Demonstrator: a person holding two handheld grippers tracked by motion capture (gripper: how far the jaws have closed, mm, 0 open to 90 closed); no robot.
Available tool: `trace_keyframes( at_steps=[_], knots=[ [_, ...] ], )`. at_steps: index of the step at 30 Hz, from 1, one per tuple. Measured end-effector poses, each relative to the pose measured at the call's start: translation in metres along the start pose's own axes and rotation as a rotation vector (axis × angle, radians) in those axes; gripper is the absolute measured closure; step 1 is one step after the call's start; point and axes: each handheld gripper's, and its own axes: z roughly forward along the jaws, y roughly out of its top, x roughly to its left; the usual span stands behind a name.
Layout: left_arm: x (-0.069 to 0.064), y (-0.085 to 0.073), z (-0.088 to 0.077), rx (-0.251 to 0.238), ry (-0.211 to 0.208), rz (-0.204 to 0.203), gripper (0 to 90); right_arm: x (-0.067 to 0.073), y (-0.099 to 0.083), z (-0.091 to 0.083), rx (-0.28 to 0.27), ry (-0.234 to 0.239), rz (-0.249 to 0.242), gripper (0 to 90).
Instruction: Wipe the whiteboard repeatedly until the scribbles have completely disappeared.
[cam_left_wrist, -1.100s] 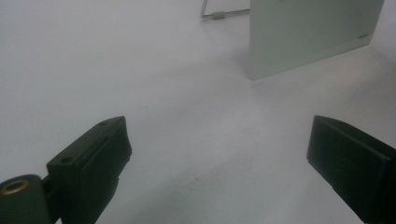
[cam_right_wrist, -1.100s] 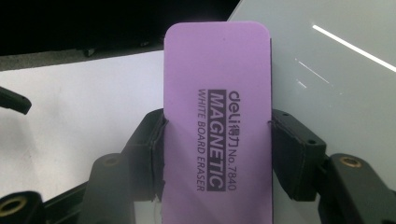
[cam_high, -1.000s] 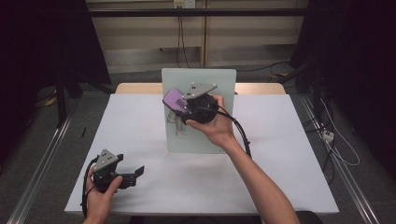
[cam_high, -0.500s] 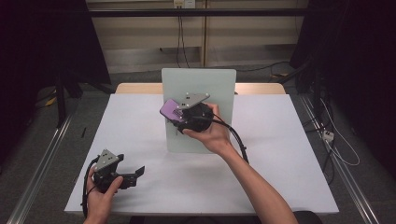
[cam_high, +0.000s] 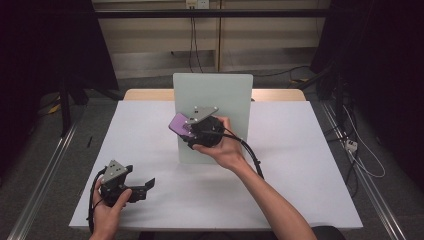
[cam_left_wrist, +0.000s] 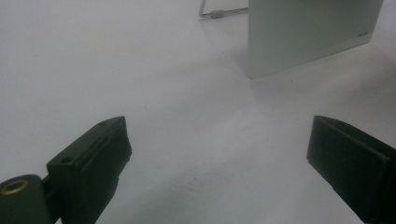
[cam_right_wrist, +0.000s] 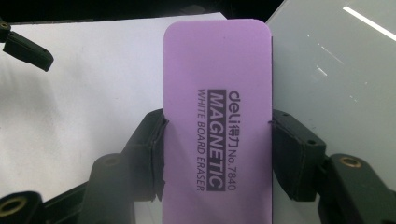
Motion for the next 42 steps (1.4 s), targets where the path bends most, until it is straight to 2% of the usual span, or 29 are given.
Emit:
trace_keyframes(
  at_steps=[4, 14, 21, 26, 31, 42],
  knots=[
    [0.0, 0.0, 0.0, 0.004, 0.0, -0.002, 5.9, -0.004, 0.007, -0.004, -0.003, -0.015, -0.012, 41.7],
    [0.0, 0.0, 0.0, 0.002, -0.002, 0.002, 5.9, -0.026, 0.031, -0.025, -0.072, -0.075, 0.019, 41.6],
    [0.0, 0.0, 0.001, 0.003, -0.003, -0.001, 5.9, -0.035, 0.039, -0.033, -0.1, -0.096, 0.029, 41.6],
    [0.0, 0.0, 0.0, 0.008, -0.003, 0.002, 5.9, -0.03, 0.036, -0.029, -0.088, -0.096, 0.018, 41.7],
    [0.0, 0.0, 0.0, 0.005, -0.003, 0.0, 5.9, -0.021, 0.024, -0.021, -0.061, -0.078, -0.002, 41.7],
    [-0.001, 0.0, 0.0, 0.01, 0.0, 0.004, 5.9, -0.006, -0.002, -0.009, -0.029, -0.033, 0.002, 41.7]
  ],
)
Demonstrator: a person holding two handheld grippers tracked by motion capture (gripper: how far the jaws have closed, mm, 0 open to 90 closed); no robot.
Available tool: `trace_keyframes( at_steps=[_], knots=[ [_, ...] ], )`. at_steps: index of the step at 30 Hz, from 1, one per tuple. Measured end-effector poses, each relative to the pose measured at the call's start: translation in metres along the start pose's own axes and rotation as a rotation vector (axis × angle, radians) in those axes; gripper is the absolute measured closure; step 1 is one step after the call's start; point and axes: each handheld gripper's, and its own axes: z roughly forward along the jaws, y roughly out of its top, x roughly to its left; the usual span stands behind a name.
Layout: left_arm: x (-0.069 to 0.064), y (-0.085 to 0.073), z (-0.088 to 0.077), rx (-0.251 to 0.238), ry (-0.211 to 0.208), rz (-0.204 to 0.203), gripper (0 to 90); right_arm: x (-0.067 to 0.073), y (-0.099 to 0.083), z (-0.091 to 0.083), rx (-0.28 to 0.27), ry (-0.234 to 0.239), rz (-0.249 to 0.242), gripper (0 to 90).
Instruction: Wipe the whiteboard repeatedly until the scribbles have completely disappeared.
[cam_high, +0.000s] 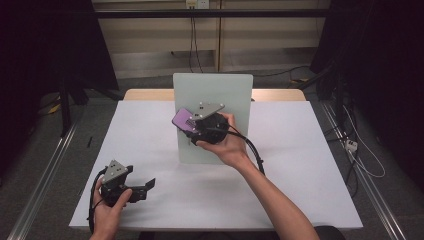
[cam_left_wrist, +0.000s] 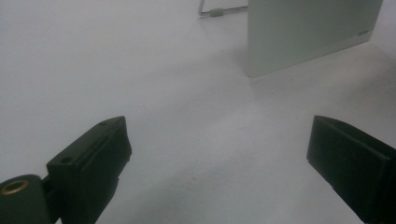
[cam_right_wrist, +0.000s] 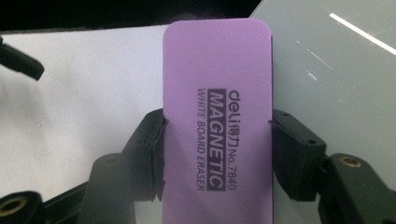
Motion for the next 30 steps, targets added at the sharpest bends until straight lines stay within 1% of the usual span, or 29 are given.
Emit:
trace_keyframes(
  at_steps=[9, 10, 14, 15, 18, 19, 23, 24, 27, 28, 30],
  knots=[
    [0.0, 0.0, 0.0, -0.001, -0.001, -0.004, 5.9, 0.011, -0.016, 0.008, 0.031, 0.033, -0.002, 41.7],
    [0.0, 0.0, 0.0, -0.001, -0.001, -0.003, 5.9, 0.012, -0.018, 0.009, 0.033, 0.039, 0.005, 41.7],
    [0.0, 0.0, 0.0, -0.002, -0.002, 0.001, 5.9, 0.013, -0.021, 0.01, 0.043, 0.047, 0.007, 41.7],
    [0.0, 0.0, 0.0, -0.002, -0.003, 0.0, 5.9, 0.012, -0.02, 0.01, 0.044, 0.05, 0.004, 41.7],
    [0.0, 0.0, 0.0, -0.005, -0.003, -0.003, 5.9, 0.005, -0.018, 0.004, 0.008, 0.047, 0.042, 41.7],
    [0.001, -0.001, 0.0, -0.005, 0.001, -0.006, 5.9, 0.002, -0.017, 0.001, 0.0, 0.043, 0.047, 41.7],
    [0.0, 0.0, 0.0, 0.002, 0.001, -0.004, 5.9, -0.006, -0.009, -0.008, -0.014, 0.013, 0.047, 41.7],
    [0.0, 0.0, 0.001, -0.001, -0.002, 0.002, 5.9, -0.009, -0.006, -0.011, -0.021, 0.005, 0.048, 41.7],
    [-0.001, 0.0, 0.001, -0.001, -0.004, 0.001, 5.9, -0.016, 0.003, -0.017, -0.044, -0.017, 0.06, 41.6],
    [-0.001, 0.0, 0.001, 0.0, -0.004, -0.002, 5.9, -0.016, 0.004, -0.017, -0.047, -0.021, 0.061, 41.7],
    [0.0, 0.0, 0.001, 0.0, -0.001, -0.004, 5.9, -0.015, 0.005, -0.016, -0.04, -0.031, 0.046, 41.7]
  ],
)
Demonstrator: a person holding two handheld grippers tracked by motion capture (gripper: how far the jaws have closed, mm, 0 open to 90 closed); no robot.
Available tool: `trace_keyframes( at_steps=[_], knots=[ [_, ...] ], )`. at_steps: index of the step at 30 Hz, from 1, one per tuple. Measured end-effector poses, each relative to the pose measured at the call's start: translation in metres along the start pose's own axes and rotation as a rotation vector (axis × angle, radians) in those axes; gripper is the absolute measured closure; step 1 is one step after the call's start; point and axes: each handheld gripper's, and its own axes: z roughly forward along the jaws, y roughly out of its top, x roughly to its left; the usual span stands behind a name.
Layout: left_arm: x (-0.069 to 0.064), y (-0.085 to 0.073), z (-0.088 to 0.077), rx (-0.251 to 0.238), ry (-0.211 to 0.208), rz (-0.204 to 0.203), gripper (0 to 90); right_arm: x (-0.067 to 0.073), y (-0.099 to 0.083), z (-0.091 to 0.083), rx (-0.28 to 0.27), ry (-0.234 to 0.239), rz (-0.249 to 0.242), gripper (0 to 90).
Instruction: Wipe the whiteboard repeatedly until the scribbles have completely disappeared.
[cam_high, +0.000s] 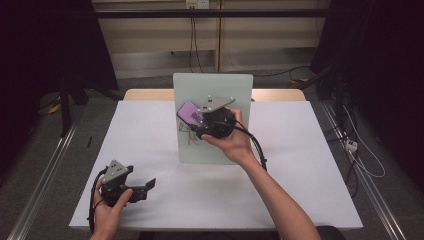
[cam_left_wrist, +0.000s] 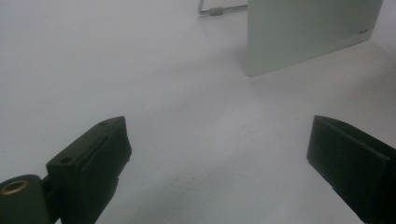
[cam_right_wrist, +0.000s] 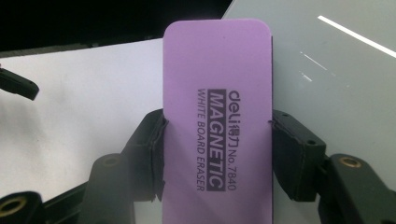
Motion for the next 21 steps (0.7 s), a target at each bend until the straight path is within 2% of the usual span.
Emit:
trace_keyframes(
  at_steps=[4, 9, 21],
  knots=[
    [0.0, 0.0, 0.0, 0.001, -0.002, 0.003, 5.9, 0.004, -0.004, 0.003, -0.001, 0.003, 0.0, 41.7],
    [-0.001, 0.0, 0.0, 0.003, -0.001, 0.003, 5.9, 0.014, -0.011, 0.011, 0.03, 0.011, -0.028, 41.7],
    [-0.001, 0.0, 0.0, 0.006, -0.001, 0.008, 5.9, 0.032, -0.034, 0.027, 0.076, 0.068, -0.031, 41.7]
  ],
)
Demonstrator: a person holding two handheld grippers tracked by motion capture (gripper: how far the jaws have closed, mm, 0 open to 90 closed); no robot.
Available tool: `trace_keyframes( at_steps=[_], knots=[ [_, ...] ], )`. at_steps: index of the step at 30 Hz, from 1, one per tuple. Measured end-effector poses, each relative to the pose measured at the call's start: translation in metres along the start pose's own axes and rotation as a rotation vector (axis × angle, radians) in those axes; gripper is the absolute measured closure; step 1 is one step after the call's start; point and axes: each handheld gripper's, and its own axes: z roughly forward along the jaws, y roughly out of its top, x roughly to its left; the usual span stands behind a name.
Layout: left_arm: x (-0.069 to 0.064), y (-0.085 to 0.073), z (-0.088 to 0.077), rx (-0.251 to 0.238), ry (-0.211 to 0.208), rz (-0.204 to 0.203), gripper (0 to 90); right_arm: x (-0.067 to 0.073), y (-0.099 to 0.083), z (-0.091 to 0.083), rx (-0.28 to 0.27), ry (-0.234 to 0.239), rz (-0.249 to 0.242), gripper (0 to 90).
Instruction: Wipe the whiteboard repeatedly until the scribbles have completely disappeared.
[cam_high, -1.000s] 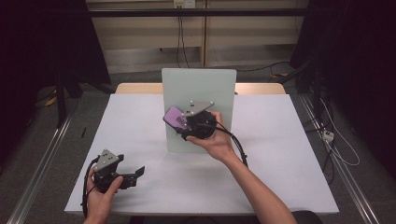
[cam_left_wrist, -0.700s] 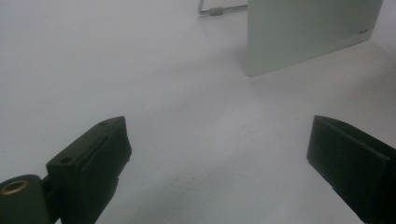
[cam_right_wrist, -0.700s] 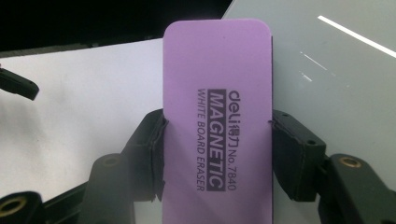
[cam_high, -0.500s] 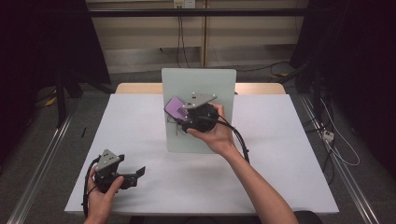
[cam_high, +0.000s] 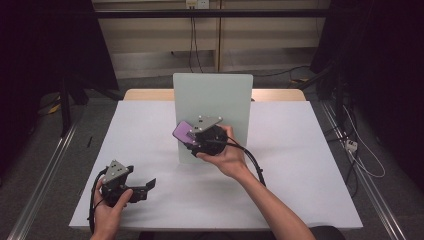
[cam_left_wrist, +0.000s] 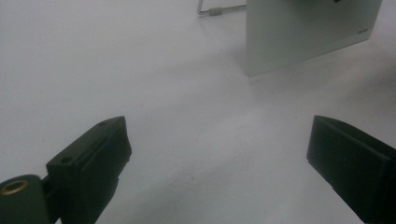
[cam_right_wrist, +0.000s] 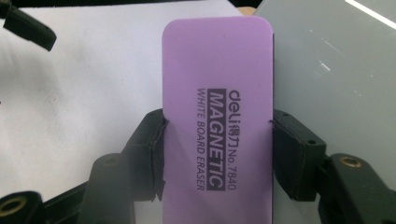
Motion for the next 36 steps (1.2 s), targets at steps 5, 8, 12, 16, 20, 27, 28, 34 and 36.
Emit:
trace_keyframes(
  at_steps=[5, 8, 12, 16, 20, 27, 28, 34, 36],
  knots=[
    [0.0, 0.0, 0.0, -0.001, 0.001, -0.001, 5.9, 0.005, -0.001, 0.005, 0.023, 0.012, -0.009, 41.7],
    [0.0, 0.0, 0.0, 0.0, 0.0, -0.004, 5.9, 0.002, 0.002, 0.004, 0.031, 0.019, -0.011, 41.7],
    [0.0, 0.0, 0.0, -0.006, -0.001, -0.005, 5.9, -0.006, 0.013, -0.004, 0.0, -0.007, -0.005, 41.7],
    [0.001, 0.0, -0.001, -0.004, 0.001, -0.003, 5.9, -0.018, 0.027, -0.016, -0.036, -0.038, 0.008, 41.7],
    [0.001, 0.0, 0.0, -0.004, -0.001, -0.002, 5.9, -0.03, 0.038, -0.029, -0.073, -0.071, 0.028, 41.7],
    [0.0, 0.0, 0.0, -0.002, -0.001, 0.0, 5.9, -0.023, 0.03, -0.021, -0.061, -0.061, 0.016, 41.7],
    [0.0, 0.0, 0.0, -0.002, -0.001, 0.0, 5.9, -0.02, 0.028, -0.018, -0.054, -0.056, 0.014, 41.7],
    [0.0, 0.0, 0.0, -0.001, 0.001, 0.0, 5.9, -0.002, 0.013, 0.0, 0.005, -0.015, -0.021, 41.7],
    [0.0, 0.0, 0.0, 0.0, -0.001, 0.0, 5.9, 0.004, 0.007, 0.006, 0.024, 0.0, -0.027, 41.7]
  ],
)
